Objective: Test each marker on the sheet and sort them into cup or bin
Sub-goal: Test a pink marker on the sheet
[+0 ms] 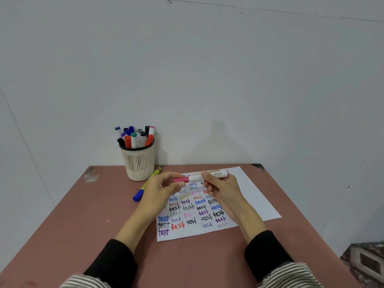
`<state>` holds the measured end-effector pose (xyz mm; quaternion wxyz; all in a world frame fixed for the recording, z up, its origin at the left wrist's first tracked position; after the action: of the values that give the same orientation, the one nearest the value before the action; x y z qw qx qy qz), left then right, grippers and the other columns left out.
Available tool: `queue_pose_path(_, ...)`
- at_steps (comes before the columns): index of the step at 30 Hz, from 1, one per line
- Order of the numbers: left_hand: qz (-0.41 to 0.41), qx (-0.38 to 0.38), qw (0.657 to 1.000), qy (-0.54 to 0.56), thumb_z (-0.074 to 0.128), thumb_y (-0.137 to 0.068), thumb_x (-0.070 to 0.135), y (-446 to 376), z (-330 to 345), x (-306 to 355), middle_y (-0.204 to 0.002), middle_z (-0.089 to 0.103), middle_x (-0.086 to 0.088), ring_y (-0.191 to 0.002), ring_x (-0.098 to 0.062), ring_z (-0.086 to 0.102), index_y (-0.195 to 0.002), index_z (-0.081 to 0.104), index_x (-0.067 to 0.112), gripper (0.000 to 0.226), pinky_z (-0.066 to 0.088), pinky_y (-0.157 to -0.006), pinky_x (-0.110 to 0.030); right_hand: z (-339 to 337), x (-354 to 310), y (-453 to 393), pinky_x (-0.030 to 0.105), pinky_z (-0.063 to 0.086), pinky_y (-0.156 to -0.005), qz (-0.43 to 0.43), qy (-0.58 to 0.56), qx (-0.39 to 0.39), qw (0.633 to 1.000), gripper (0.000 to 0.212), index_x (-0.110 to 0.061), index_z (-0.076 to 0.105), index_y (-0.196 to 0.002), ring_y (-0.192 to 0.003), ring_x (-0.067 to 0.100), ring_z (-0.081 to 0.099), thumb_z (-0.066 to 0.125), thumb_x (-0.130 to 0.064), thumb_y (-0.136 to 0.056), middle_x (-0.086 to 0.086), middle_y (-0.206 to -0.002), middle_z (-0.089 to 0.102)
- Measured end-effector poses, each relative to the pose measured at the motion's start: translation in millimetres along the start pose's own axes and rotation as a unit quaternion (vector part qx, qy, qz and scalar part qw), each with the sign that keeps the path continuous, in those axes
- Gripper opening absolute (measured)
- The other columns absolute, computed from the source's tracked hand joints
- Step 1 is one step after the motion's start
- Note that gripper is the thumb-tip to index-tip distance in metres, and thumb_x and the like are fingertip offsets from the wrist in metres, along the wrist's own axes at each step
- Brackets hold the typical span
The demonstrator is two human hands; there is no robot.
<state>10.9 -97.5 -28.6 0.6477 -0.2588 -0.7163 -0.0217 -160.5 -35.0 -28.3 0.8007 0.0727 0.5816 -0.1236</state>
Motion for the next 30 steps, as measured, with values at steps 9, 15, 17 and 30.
queue_pose_path(9, -0.037, -0.053, 0.997, -0.031, 0.052, -0.099, 0.023, 1, 9, -2, -0.059, 0.050, 0.009, -0.052, -0.011, 0.046, -0.080, 0.066, 0.005, 0.029, 0.046, -0.046, -0.028, 3, -1, 2, 0.020, 0.038, -0.048, -0.009, 0.000, -0.020, 1.000, 0.025, 0.002, 0.067, -0.085, -0.052, 0.010, 0.041, 0.076, -0.018, -0.073, 0.005, -0.060, 0.051)
queue_pose_path(15, 0.006, -0.003, 0.995, -0.096, 0.046, -0.099, 0.039, 15, 22, 14, -0.088, 0.059, 0.011, -0.080, -0.004, 0.057, -0.110, 0.058, 0.027, 0.021, 0.048, -0.070, -0.021, -3, 0, 0, 0.022, 0.037, -0.053, -0.023, -0.013, 0.051, 0.998, 0.028, -0.006, 0.058, -0.077, -0.052, 0.011, 0.040, 0.064, -0.030, -0.090, 0.002, -0.062, 0.046)
queue_pose_path(17, 0.005, 0.003, 0.983, -0.182, 0.044, -0.098, 0.047, 19, 21, 6, -0.118, 0.052, 0.011, -0.109, -0.004, 0.051, -0.132, 0.043, 0.030, 0.038, 0.042, -0.088, -0.020, -18, 0, -1, 0.023, 0.041, -0.056, -0.035, 0.034, 0.126, 0.991, 0.030, -0.009, 0.055, -0.080, -0.057, 0.012, 0.045, 0.053, -0.033, -0.098, 0.004, -0.067, 0.049)
queue_pose_path(30, 0.042, 0.026, 0.892, -0.449, 0.037, -0.103, 0.030, 40, 39, 5, -0.132, 0.052, 0.001, -0.123, -0.019, 0.048, -0.128, 0.054, 0.017, 0.032, 0.031, -0.108, -0.039, -49, -3, 39, 0.022, 0.034, -0.038, -0.004, -0.006, 0.198, 0.980, 0.041, -0.011, 0.047, -0.099, -0.043, 0.010, 0.035, 0.034, -0.050, -0.102, -0.001, -0.060, 0.038)
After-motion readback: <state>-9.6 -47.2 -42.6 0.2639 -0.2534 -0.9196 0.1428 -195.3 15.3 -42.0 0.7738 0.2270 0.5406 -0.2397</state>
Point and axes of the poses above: each hand's wrist, its own y-axis away from the middle knuckle, its own z-axis out of the palm, x = y × z, the point moved 6 cm from there along -y, towards the middle knuckle
